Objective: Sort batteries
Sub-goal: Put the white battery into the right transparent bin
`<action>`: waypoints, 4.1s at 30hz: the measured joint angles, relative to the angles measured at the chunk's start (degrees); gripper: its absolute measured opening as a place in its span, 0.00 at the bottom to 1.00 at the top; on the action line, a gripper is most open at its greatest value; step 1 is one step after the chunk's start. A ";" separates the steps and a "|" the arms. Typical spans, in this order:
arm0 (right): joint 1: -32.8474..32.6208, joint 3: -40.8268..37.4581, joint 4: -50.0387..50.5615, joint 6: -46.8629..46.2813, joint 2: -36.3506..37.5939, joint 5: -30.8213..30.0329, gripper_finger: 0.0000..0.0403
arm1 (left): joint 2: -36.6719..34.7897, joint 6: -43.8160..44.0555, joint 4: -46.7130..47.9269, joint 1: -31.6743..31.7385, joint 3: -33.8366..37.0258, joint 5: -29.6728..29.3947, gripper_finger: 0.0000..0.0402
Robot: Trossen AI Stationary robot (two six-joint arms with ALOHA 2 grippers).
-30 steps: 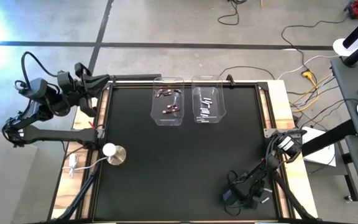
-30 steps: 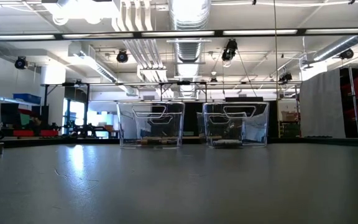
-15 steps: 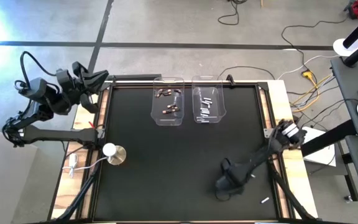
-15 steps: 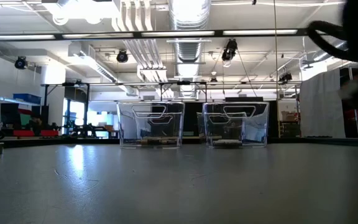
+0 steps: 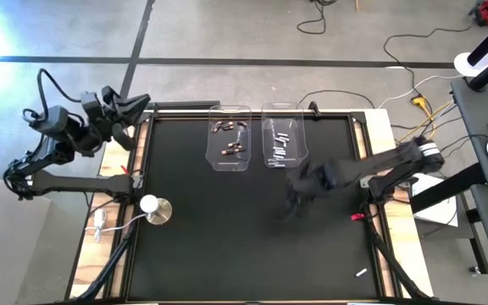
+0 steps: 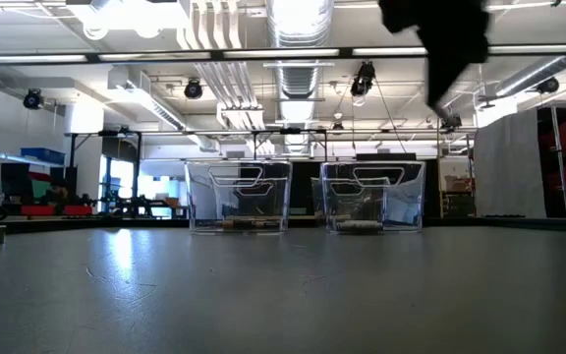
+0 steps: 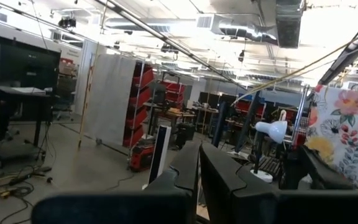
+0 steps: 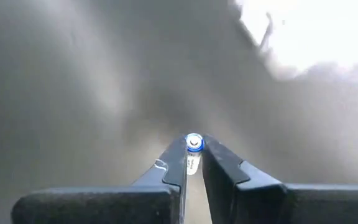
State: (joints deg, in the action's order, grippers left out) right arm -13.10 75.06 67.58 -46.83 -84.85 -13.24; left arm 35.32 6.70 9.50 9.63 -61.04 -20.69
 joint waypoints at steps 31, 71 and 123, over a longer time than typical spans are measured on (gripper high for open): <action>48.32 15.50 -19.57 48.98 -27.56 14.79 0.07 | -0.57 4.25 6.16 -0.07 -0.20 0.69 0.00; 8.03 14.26 -3.10 -0.79 -1.91 -4.34 0.56 | 2.23 1.65 7.05 -1.01 -0.09 20.50 0.00; -46.12 -1.03 -1.02 2.91 -25.93 34.68 0.48 | 4.10 8.61 15.06 -1.01 -0.07 28.81 0.00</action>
State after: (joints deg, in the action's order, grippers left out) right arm -59.22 74.03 66.56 -43.92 -110.78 21.44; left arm 39.42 15.31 24.56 8.62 -61.10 8.12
